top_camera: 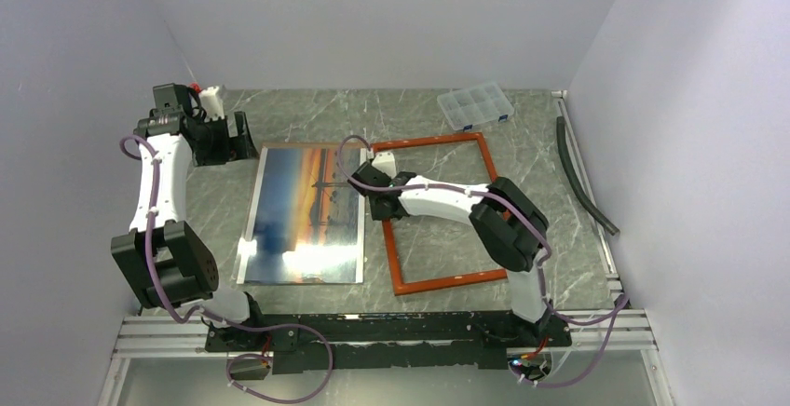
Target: Put the photo into the frame
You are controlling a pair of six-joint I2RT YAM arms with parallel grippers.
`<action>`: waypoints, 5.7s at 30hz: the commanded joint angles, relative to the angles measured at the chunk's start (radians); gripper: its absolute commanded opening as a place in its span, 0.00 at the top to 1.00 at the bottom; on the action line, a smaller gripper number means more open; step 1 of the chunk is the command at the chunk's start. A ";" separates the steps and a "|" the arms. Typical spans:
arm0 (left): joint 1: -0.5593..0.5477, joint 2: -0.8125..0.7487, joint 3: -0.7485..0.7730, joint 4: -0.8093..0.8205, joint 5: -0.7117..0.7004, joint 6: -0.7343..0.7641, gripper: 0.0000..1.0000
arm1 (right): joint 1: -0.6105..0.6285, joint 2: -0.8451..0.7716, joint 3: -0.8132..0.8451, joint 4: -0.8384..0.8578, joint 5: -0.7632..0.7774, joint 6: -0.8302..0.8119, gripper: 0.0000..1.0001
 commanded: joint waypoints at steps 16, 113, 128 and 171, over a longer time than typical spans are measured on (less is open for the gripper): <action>-0.256 -0.004 -0.003 -0.055 0.094 0.038 0.05 | -0.089 -0.437 0.303 -0.084 -0.400 0.186 1.00; -0.775 0.159 0.029 0.125 -0.098 0.027 0.27 | -0.775 -0.883 -0.370 -0.465 -0.664 -0.031 0.64; -0.741 0.221 -0.142 0.230 -0.188 0.117 0.28 | -0.776 -0.718 -0.488 -0.409 -0.537 -0.145 0.79; -0.796 0.325 -0.267 0.419 -0.292 0.218 0.32 | -0.813 -0.185 -0.244 -0.222 -0.260 -0.029 0.33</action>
